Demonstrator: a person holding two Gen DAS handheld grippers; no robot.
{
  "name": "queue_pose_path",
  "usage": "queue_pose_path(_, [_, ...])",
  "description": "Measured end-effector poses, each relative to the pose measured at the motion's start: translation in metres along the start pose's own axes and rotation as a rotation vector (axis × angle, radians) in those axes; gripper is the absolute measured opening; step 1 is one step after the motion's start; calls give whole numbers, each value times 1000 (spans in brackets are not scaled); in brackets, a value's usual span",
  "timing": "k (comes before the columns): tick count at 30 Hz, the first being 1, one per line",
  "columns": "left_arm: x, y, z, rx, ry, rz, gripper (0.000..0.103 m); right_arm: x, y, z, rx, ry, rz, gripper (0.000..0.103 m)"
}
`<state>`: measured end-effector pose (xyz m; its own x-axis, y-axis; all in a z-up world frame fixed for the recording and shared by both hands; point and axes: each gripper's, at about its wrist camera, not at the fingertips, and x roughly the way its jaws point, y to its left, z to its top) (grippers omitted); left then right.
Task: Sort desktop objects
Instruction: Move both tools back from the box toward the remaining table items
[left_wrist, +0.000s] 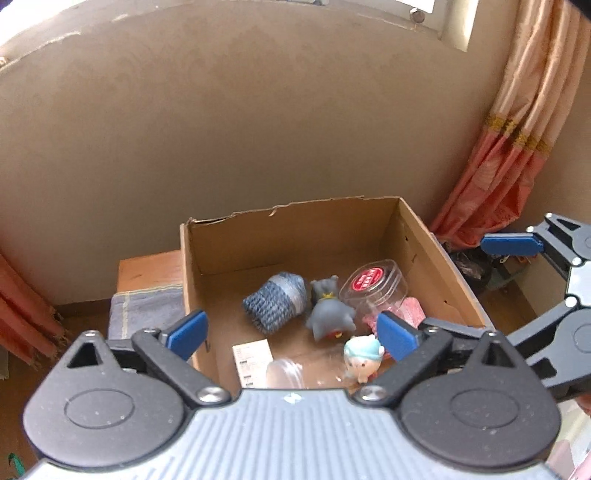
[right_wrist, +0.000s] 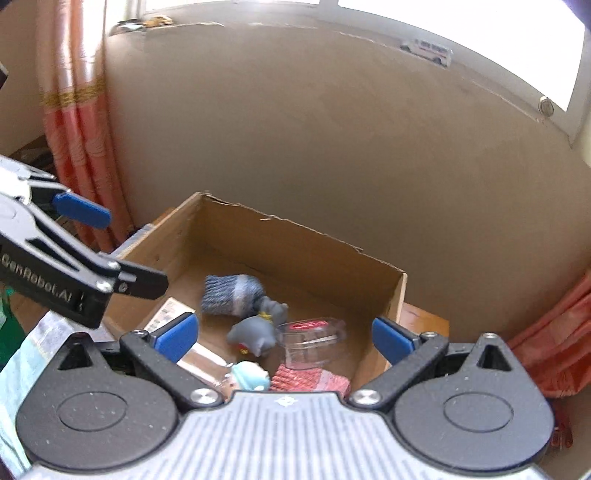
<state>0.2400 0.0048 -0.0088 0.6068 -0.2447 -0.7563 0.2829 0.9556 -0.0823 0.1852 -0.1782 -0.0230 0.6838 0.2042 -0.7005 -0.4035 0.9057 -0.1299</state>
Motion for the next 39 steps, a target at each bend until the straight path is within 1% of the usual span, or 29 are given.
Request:
queue_pose_path(5, [-25,-1,-14,51,-29,1,98,-20,13,-17,-33,-9,19,102])
queue_pose_path(7, [-35,-1,-20,67,-23,-12,98,-28,17,-25,-45,-10,24,102])
queue_pose_path(11, [-45,-2,-36,101,-12,-15,98,-41,22,-40,-56,-11,32,102])
queue_pose_path(15, [-55,-2,-54,121,-17,-20,98,-47,21,-52,-16,-10,43,103])
queue_pose_path(17, [-59,-1,-63,123,-34,-22,98,-50,19,-58,9,-12,56,103])
queue_pose_path(21, [-66,6,-77,81,-78,-45,100,-56,19,-69,80,-24,66,103])
queue_pose_path(24, [-67,11,-86,57,-86,-69,100,-61,20,-74,140,-39,93,103])
queue_pose_path(28, [-68,14,-99,74,-106,-86,100,-62,25,-83,186,-38,124,103])
queue_pose_path(30, [-66,15,-106,81,-101,-103,100,-62,28,-89,198,-35,140,103])
queue_pose_path(33, [-59,17,-119,90,-80,-147,100,-58,33,-97,221,-23,154,103])
queue_pose_path(35, [-52,16,-128,105,-65,-146,101,-55,37,-103,224,-12,156,103])
queue_pose_path(37, [-44,15,-138,121,-45,-117,100,-50,40,-107,227,5,154,103])
queue_pose_path(39, [-34,15,-145,135,-18,-110,101,-45,42,-111,238,20,155,103])
